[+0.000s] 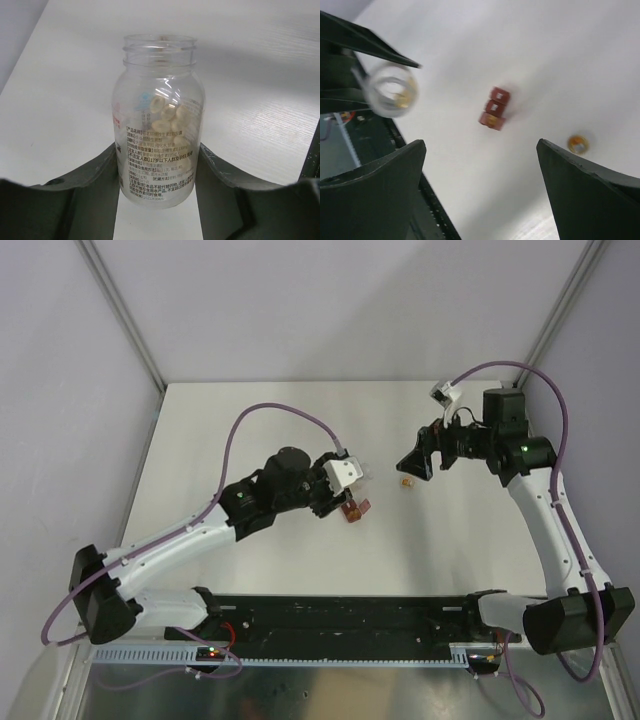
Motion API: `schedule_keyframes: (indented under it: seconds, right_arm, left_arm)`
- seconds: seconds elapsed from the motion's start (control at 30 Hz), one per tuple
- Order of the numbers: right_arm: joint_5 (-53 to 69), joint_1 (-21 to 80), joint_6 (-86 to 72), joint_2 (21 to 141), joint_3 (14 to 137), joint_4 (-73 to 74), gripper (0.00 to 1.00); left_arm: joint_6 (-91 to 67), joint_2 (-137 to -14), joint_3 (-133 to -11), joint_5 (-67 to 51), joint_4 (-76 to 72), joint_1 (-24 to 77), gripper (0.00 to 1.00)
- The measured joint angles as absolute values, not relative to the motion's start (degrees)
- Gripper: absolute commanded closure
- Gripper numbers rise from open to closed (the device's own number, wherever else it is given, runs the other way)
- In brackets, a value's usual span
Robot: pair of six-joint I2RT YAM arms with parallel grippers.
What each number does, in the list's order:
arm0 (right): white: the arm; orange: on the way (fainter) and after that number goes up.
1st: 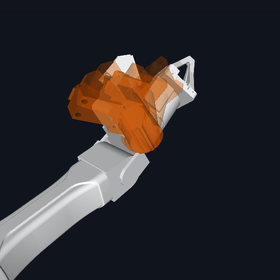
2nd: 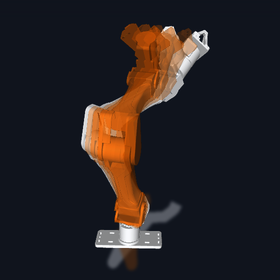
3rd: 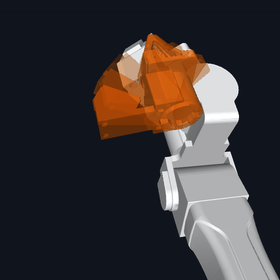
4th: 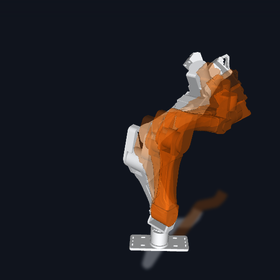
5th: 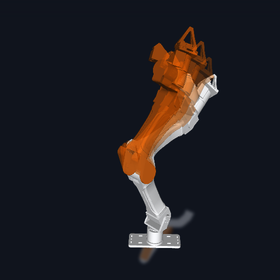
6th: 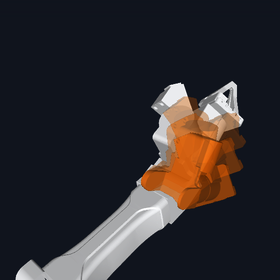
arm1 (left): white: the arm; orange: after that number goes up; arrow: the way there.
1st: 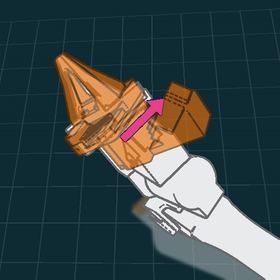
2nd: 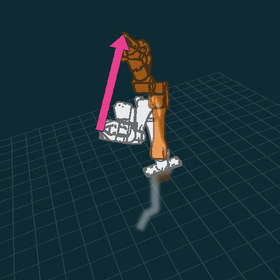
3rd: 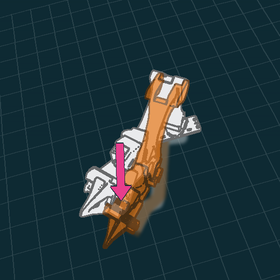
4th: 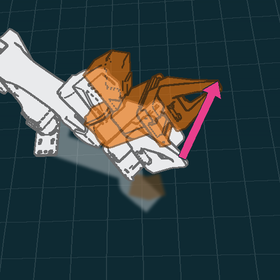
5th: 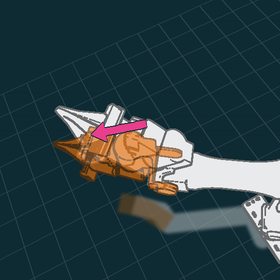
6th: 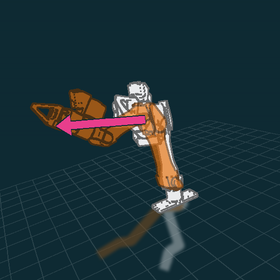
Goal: Sort the pills into containers
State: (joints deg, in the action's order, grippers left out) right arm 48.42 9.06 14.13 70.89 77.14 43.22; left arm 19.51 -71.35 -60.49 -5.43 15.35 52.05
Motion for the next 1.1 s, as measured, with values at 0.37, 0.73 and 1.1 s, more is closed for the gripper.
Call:
schedule_keyframes:
  seconds: [0.37, 0.73, 1.1]
  right_arm:
    - [28.8, 7.2, 13.4, 75.3, 72.8, 39.2, 0.01]
    - [9.4, 13.0, 13.1, 94.3, 72.6, 34.9, 0.08]
    - [5.4, 14.5, 11.5, 109.6, 79.6, 36.8, 0.17]
  left_arm:
    - [18.9, -66.7, -60.0, -8.5, 15.6, 50.1, 1.00]
    - [18.9, -66.4, -59.6, -9.5, 15.6, 50.0, 1.00]
    - [18.9, -66.4, -59.3, -9.7, 15.7, 50.0, 1.00]
